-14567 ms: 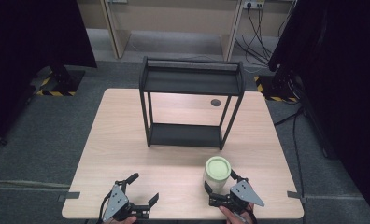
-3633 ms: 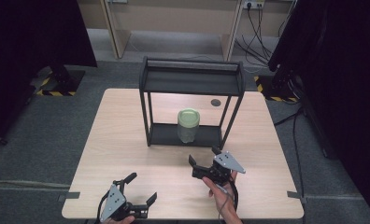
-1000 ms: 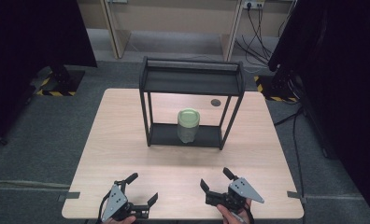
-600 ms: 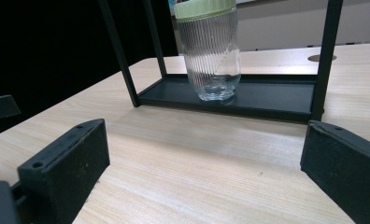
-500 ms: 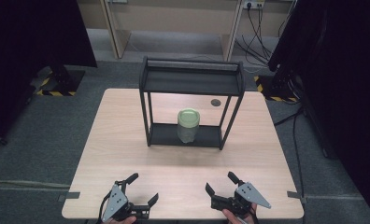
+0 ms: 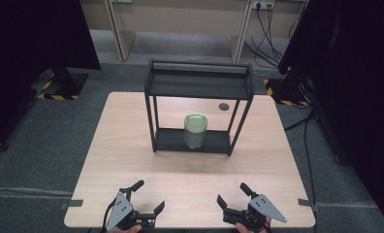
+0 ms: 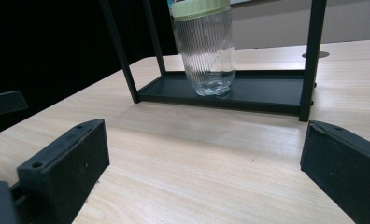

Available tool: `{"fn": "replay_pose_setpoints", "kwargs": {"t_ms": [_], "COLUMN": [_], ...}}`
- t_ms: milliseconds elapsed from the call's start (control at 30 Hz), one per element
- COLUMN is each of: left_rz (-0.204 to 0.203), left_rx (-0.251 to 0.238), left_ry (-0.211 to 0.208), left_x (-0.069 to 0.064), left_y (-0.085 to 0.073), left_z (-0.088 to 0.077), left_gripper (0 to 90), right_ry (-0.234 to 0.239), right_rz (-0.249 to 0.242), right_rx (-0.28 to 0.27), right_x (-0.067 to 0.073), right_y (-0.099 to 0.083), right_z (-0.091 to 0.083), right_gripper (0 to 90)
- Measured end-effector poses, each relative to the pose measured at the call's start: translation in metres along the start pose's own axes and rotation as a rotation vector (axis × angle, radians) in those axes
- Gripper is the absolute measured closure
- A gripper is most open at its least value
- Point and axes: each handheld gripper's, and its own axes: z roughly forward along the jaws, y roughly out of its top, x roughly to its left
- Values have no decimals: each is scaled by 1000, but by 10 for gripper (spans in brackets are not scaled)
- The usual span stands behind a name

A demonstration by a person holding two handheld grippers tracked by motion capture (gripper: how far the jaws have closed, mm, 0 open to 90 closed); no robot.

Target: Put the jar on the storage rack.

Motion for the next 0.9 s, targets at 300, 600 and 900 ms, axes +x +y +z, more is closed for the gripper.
{"fn": "replay_pose_setpoints", "kwargs": {"t_ms": [300, 600, 900], "left_rz": [1, 1, 2], "left_rx": [1, 1, 2], "left_ry": [2, 2, 0], "left_x": [0, 0, -1], "left_y": [0, 0, 0], "left_z": [0, 0, 0], "left_gripper": [0, 0, 0], "right_ry": [4, 12, 18], "right_rz": [4, 4, 4], "right_rx": [12, 10, 23], "right_x": [-3, 0, 0], "right_y": [-3, -1, -8], "right_z": [-6, -7, -14], "right_gripper": [16, 16, 16]}}
